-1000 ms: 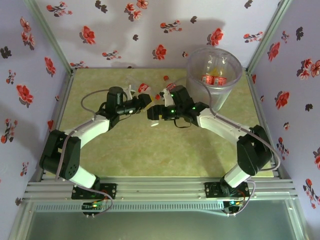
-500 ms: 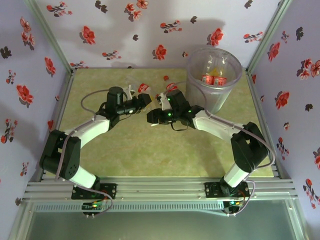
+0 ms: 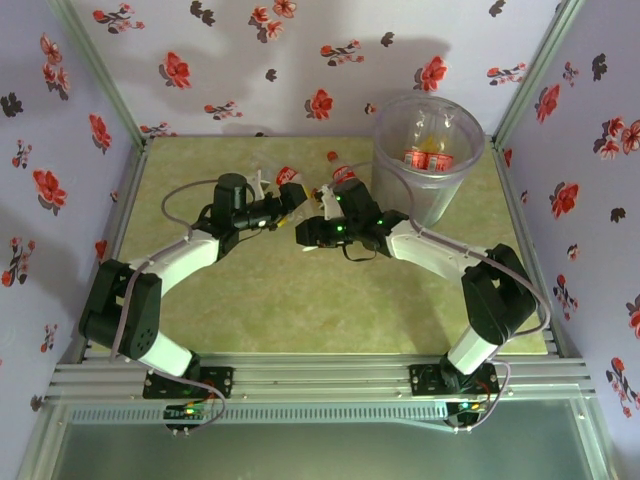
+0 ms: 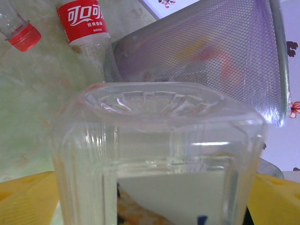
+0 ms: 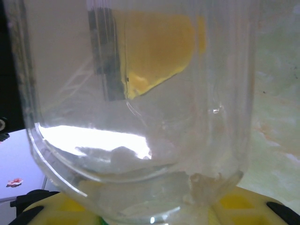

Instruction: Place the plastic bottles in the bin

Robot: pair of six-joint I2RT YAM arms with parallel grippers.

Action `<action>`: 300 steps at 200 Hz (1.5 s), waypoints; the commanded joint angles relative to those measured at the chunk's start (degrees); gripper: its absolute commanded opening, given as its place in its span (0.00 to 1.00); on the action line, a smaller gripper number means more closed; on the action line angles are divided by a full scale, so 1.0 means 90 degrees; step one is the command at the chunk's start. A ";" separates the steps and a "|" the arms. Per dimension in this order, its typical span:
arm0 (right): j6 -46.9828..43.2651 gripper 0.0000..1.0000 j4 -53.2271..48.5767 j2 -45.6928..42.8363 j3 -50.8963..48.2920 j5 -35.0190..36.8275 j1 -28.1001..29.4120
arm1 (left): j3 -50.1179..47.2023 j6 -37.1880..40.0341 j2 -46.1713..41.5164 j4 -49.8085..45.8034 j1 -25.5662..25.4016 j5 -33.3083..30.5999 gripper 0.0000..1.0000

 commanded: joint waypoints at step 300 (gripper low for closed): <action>-0.3841 0.18 -0.3897 -0.0189 0.4700 0.4562 -0.2638 | -0.1158 0.0847 -0.2296 -0.1634 0.1207 -0.0433 1.00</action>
